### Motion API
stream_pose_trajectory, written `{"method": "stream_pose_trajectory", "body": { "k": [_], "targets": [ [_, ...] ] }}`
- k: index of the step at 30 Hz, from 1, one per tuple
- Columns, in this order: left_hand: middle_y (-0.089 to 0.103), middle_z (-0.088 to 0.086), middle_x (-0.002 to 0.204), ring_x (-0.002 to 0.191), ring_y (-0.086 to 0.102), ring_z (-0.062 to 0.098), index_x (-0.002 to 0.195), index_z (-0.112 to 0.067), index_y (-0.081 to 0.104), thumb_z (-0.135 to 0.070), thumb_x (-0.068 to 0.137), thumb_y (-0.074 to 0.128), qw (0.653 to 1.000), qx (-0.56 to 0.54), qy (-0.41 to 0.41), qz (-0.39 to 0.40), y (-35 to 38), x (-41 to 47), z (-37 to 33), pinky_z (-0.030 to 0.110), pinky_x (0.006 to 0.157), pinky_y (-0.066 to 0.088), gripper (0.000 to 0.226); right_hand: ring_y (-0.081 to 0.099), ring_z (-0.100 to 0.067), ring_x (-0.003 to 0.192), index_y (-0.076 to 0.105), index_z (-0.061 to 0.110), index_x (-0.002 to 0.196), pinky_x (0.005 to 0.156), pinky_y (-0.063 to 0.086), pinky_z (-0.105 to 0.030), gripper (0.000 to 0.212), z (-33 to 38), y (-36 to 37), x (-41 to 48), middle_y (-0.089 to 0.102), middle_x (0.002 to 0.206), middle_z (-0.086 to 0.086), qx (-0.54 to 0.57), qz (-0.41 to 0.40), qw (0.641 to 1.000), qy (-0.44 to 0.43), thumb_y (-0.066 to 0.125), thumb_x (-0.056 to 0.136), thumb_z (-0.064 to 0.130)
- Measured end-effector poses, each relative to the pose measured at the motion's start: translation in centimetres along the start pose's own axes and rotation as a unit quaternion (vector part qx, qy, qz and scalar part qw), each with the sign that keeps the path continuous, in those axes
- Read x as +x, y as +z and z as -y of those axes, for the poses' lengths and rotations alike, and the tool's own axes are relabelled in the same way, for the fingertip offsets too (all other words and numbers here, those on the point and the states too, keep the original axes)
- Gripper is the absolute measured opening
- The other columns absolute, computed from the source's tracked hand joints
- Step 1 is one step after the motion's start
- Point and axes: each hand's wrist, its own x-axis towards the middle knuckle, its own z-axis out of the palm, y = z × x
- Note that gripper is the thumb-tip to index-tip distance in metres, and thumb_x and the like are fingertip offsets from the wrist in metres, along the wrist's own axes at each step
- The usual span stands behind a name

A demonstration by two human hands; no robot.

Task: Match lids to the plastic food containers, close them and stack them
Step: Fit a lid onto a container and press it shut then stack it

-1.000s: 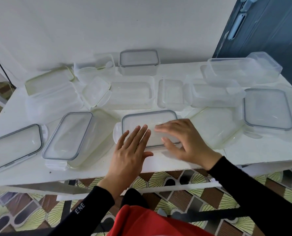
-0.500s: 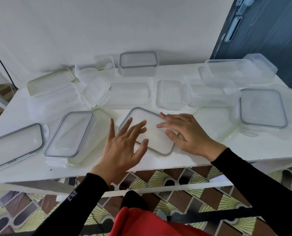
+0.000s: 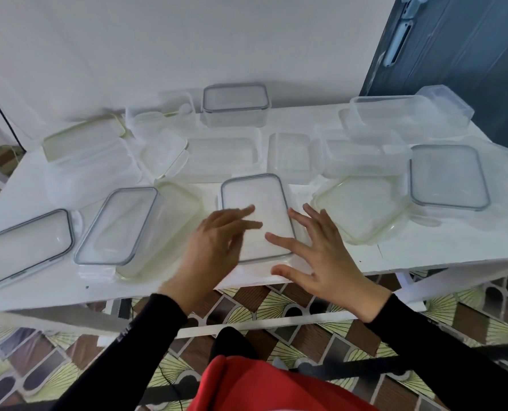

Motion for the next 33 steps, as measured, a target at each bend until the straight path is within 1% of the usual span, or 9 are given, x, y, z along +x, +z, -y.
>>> {"method": "stream_pose_trajectory", "body": {
  "k": [2, 3, 6, 9, 12, 16, 26, 30, 33],
  "targets": [
    [0.056, -0.006, 0.139, 0.136, 0.044, 0.02, 0.124, -0.026, 0.066, -0.035, 0.094, 0.053, 1.0, -0.008, -0.007, 0.026, 0.4, -1.3, -1.3, 0.045, 0.111, 0.038, 0.033, 0.008, -0.023, 0.152, 0.051, 0.035, 0.14, 0.123, -0.001, -0.042, 0.054, 0.0, -0.2, 0.2, 0.025, 0.161, -0.004, 0.003, 0.002, 1.0, -0.028, 0.047, 0.093, 0.061],
    [0.05, -0.007, 0.145, 0.143, 0.034, 0.018, 0.131, -0.026, 0.06, -0.045, 0.094, 0.053, 0.999, -0.007, -0.015, 0.048, 0.5, -1.9, -1.5, 0.042, 0.117, 0.029, 0.043, 0.01, -0.022, 0.152, 0.05, 0.03, 0.142, 0.123, 0.003, -0.043, 0.055, 0.0, -0.1, 0.2, 0.023, 0.162, -0.003, -0.001, 0.006, 0.999, -0.047, 0.047, 0.094, 0.058],
    [0.033, -0.009, 0.156, 0.15, 0.015, 0.015, 0.146, -0.028, 0.042, -0.063, 0.089, 0.051, 0.995, 0.016, 0.008, 0.097, 0.5, -2.5, -0.6, 0.04, 0.121, 0.016, 0.067, 0.018, -0.019, 0.15, 0.042, 0.02, 0.147, 0.119, 0.017, -0.048, 0.058, -0.1, 0.3, 0.1, 0.029, 0.159, 0.0, -0.013, 0.015, 0.997, -0.074, 0.039, 0.1, 0.052],
    [0.028, -0.01, 0.158, 0.15, 0.013, 0.019, 0.148, -0.03, 0.036, -0.068, 0.086, 0.05, 0.992, 0.036, 0.045, 0.112, 0.5, -2.5, 0.3, 0.043, 0.12, 0.016, 0.074, 0.014, -0.018, 0.151, 0.038, 0.023, 0.149, 0.121, 0.013, -0.047, 0.055, -0.4, 0.7, -0.1, 0.027, 0.16, 0.002, 0.015, 0.029, 0.997, -0.073, 0.04, 0.101, 0.048],
    [0.032, -0.007, 0.156, 0.148, 0.02, 0.023, 0.147, -0.028, 0.039, -0.066, 0.086, 0.052, 0.992, 0.06, 0.064, 0.095, 0.7, -2.4, 0.4, 0.044, 0.118, 0.021, 0.073, 0.01, -0.02, 0.152, 0.039, 0.029, 0.148, 0.123, 0.007, -0.046, 0.049, -0.5, 0.8, -0.2, 0.023, 0.162, 0.003, 0.063, 0.036, 0.995, -0.069, 0.045, 0.101, 0.042],
    [0.037, -0.004, 0.154, 0.146, 0.026, 0.025, 0.144, -0.025, 0.045, -0.063, 0.087, 0.053, 0.991, 0.093, 0.077, 0.064, 1.1, -2.5, 0.3, 0.045, 0.116, 0.028, 0.069, 0.016, -0.022, 0.151, 0.046, 0.027, 0.144, 0.121, 0.015, -0.051, 0.046, -0.4, 1.2, -0.2, 0.029, 0.16, 0.001, 0.085, 0.008, 0.994, -0.071, 0.052, 0.099, 0.036],
    [0.041, 0.001, 0.152, 0.146, 0.026, 0.027, 0.142, -0.021, 0.049, -0.057, 0.087, 0.059, 0.994, 0.071, 0.075, 0.043, 1.8, -2.8, 0.5, 0.05, 0.115, 0.031, 0.066, 0.023, -0.023, 0.149, 0.051, 0.026, 0.141, 0.119, 0.02, -0.052, 0.043, -0.4, 1.7, -0.3, 0.035, 0.157, -0.002, 0.039, -0.022, 0.995, -0.088, 0.052, 0.099, 0.036],
    [0.042, -0.001, 0.152, 0.146, 0.027, 0.025, 0.141, -0.021, 0.051, -0.056, 0.086, 0.062, 0.995, 0.052, 0.067, 0.046, 1.6, -2.7, 0.3, 0.049, 0.116, 0.03, 0.066, 0.034, -0.014, 0.143, 0.058, 0.03, 0.134, 0.116, 0.025, -0.046, 0.04, -0.6, 0.6, 0.2, 0.044, 0.151, 0.006, 0.054, -0.016, 0.996, -0.075, 0.056, 0.096, 0.041],
    [0.041, -0.006, 0.152, 0.147, 0.026, 0.021, 0.14, -0.024, 0.052, -0.057, 0.085, 0.063, 0.995, 0.036, 0.065, 0.066, 1.1, -2.2, 0.5, 0.048, 0.117, 0.028, 0.065, 0.051, -0.007, 0.126, 0.065, 0.02, 0.121, 0.107, 0.035, -0.039, 0.031, -0.6, -1.0, 1.9, 0.061, 0.132, 0.01, 0.13, -0.03, 0.99, -0.042, 0.051, 0.096, 0.03]
  ]
}}
